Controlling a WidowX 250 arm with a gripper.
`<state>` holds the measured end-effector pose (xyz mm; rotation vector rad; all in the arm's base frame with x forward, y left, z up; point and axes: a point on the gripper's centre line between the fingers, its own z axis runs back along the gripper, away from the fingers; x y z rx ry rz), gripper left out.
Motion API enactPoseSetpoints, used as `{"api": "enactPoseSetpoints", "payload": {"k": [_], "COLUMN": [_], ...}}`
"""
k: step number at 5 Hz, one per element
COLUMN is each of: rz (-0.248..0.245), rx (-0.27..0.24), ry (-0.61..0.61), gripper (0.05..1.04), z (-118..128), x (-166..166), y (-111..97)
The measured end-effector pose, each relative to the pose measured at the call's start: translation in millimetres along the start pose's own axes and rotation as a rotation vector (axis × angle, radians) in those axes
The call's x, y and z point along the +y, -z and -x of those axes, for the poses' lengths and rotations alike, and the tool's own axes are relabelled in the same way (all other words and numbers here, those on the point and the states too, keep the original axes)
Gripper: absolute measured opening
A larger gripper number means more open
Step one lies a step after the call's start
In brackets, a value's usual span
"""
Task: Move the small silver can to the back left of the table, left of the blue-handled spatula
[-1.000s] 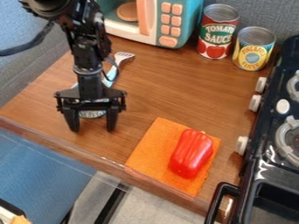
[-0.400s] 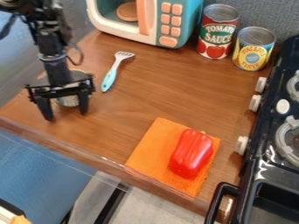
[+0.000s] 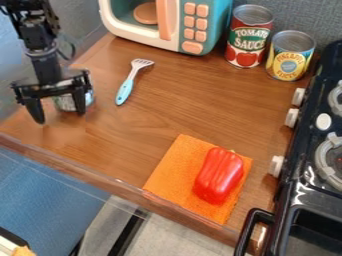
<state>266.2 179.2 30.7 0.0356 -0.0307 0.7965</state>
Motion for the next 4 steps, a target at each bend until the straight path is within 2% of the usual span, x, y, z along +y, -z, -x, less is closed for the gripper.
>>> {"api": "enactPoseSetpoints", "payload": {"k": [1,2,3,4], "rz": [0.037,0.067,0.048,-0.018], "rx": [0.009,-0.015,-0.069,-0.037], "ry": [0.106,0.322,0.435,0.527], "gripper": [0.999,0.999,0.999,0.999], "z": [4,15,22,37], "x": [-25,-68,-81,-80], "y": [-4,-27,-60,-62]}}
